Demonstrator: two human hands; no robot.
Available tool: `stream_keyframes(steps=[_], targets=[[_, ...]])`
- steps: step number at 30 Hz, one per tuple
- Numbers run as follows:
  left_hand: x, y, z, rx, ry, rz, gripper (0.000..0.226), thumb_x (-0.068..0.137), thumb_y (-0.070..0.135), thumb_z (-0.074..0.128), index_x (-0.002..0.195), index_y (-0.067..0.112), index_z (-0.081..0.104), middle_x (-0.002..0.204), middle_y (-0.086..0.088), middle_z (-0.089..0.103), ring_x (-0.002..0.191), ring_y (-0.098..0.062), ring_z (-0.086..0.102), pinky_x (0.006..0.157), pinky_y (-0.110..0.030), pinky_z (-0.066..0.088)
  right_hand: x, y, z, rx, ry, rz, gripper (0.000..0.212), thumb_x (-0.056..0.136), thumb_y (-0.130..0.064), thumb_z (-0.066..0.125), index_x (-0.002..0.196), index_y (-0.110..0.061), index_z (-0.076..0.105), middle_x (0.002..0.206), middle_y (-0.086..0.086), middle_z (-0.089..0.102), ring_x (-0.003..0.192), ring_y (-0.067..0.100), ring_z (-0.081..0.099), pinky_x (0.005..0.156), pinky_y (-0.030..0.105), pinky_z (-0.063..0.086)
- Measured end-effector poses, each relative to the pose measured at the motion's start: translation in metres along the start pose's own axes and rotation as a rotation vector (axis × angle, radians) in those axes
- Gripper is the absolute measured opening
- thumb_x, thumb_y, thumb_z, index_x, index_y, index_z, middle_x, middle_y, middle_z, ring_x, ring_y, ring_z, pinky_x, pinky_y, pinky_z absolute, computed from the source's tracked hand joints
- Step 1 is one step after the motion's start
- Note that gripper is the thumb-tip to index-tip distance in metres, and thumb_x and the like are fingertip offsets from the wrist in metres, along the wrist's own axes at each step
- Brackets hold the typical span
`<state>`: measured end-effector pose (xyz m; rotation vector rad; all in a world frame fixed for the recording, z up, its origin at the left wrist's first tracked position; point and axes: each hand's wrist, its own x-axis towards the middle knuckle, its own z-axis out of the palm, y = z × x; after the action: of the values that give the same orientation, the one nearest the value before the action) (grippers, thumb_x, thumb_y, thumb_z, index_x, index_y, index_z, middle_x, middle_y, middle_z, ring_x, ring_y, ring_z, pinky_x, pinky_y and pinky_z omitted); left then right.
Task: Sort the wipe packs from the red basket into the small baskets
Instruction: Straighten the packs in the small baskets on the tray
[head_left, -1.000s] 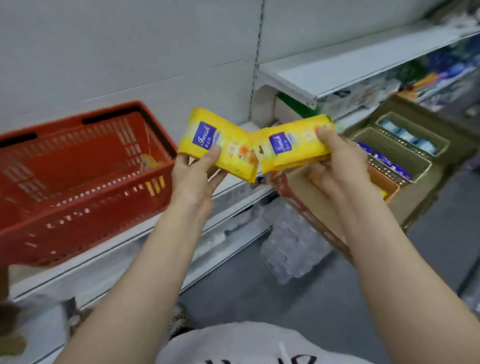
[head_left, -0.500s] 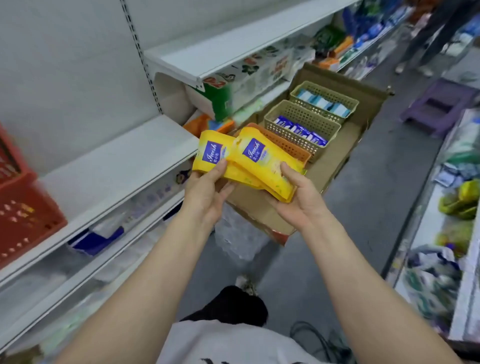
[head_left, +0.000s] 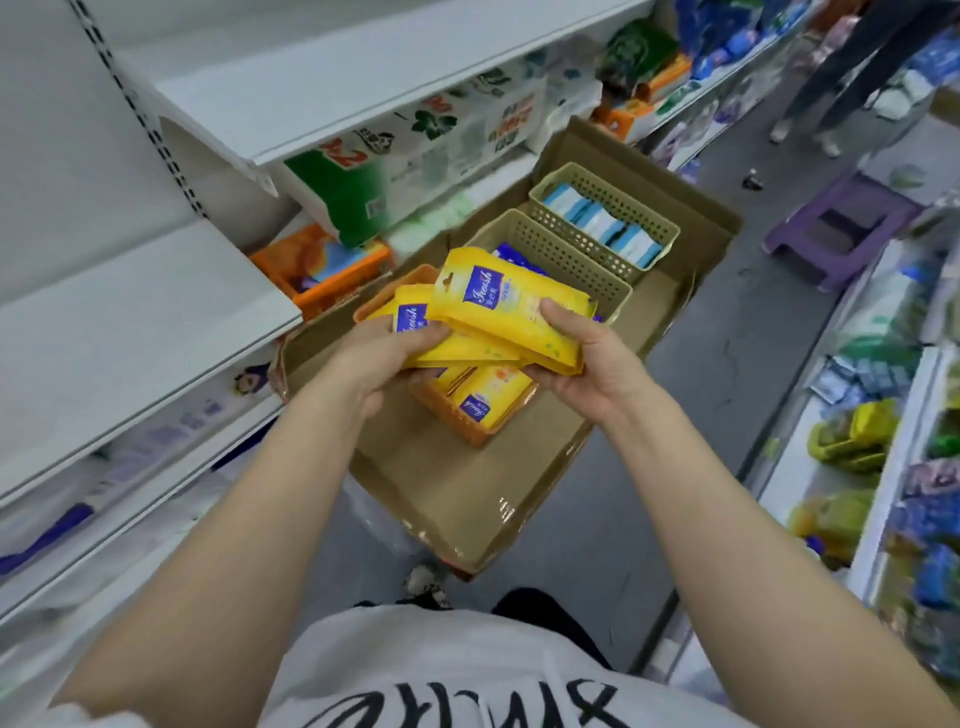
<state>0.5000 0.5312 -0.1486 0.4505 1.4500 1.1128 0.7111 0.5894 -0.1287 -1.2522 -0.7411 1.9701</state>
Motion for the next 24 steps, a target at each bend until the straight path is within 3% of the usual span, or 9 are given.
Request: stream_keyframes(steps=[3,6,9,13,17,19,22,24], targets=[[0.018,0.003,-0.004,-0.068,0.176,-0.004,0.019,0.081,0.011,0.078,0.093,0.021,0.067,0.095,-0.002,0.075,0.074,-0.012,0.074,0.055,-0.026,0.057,0.033,-0.015,0.006,-0.108,-0.065,0.029,0.044,0.084,-0.018,0.073,0.126,-0.01,0.063,0.12,0.012,0.07,0.106,0.028,0.068,0.089,0.043,0.056],[0.024,-0.004,-0.029,-0.323,0.428,0.028,0.023,0.082,0.014,0.079,0.098,0.019,0.063,0.099,0.0,0.072,0.084,-0.014,0.072,0.058,-0.025,0.058,0.07,-0.03,0.002,-0.2,-0.04,-0.023,0.05,0.08,-0.014,0.079,0.126,-0.011,0.059,0.114,0.012,0.072,0.099,0.028,0.072,0.077,0.042,0.06],[0.023,-0.018,-0.053,-0.422,0.544,0.06,0.029,0.084,0.015,0.077,0.108,0.014,0.061,0.105,-0.001,0.071,0.091,-0.015,0.071,0.061,-0.025,0.059,0.11,-0.034,-0.01,-0.485,-0.025,-0.081,0.054,0.075,-0.015,0.084,0.12,-0.026,0.056,0.111,0.006,0.07,0.088,0.02,0.073,0.067,0.035,0.06],[0.019,-0.037,-0.047,-0.473,0.616,0.076,0.024,0.086,0.014,0.074,0.108,0.016,0.064,0.102,0.002,0.073,0.092,-0.013,0.072,0.065,-0.027,0.06,0.156,-0.019,-0.034,-0.926,-0.231,-0.051,0.057,0.076,-0.017,0.084,0.123,-0.024,0.053,0.108,0.005,0.065,0.093,0.02,0.067,0.07,0.034,0.059],[0.021,-0.049,-0.018,-0.533,0.724,0.048,0.02,0.085,0.016,0.075,0.102,0.017,0.065,0.101,0.0,0.073,0.088,-0.012,0.072,0.067,-0.026,0.059,0.186,-0.007,-0.055,-1.154,-0.417,0.057,0.055,0.076,-0.021,0.084,0.121,-0.024,0.052,0.108,-0.007,0.063,0.092,0.01,0.064,0.064,0.022,0.051],[0.023,-0.055,-0.005,-0.554,0.768,0.058,0.02,0.085,0.016,0.076,0.101,0.017,0.066,0.097,0.002,0.074,0.085,-0.011,0.073,0.068,-0.027,0.06,0.196,-0.002,-0.061,-1.225,-0.505,0.091,0.051,0.077,-0.022,0.083,0.117,-0.026,0.052,0.11,-0.007,0.062,0.095,0.011,0.063,0.068,0.025,0.051],[0.025,-0.06,0.011,-0.592,0.814,0.076,0.018,0.085,0.016,0.076,0.101,0.018,0.066,0.09,0.005,0.076,0.083,-0.01,0.074,0.066,-0.025,0.059,0.206,0.007,-0.064,-1.327,-0.608,0.113,0.051,0.079,-0.027,0.081,0.12,-0.027,0.05,0.122,0.0,0.06,0.107,0.02,0.061,0.088,0.039,0.053],[0.025,-0.066,0.023,-0.615,0.836,0.076,0.021,0.085,0.016,0.076,0.103,0.017,0.065,0.091,0.005,0.076,0.083,-0.01,0.074,0.065,-0.024,0.058,0.208,0.013,-0.062,-1.53,-0.664,0.003,0.053,0.08,-0.037,0.078,0.124,-0.028,0.049,0.125,0.001,0.058,0.108,0.023,0.059,0.091,0.039,0.051]])
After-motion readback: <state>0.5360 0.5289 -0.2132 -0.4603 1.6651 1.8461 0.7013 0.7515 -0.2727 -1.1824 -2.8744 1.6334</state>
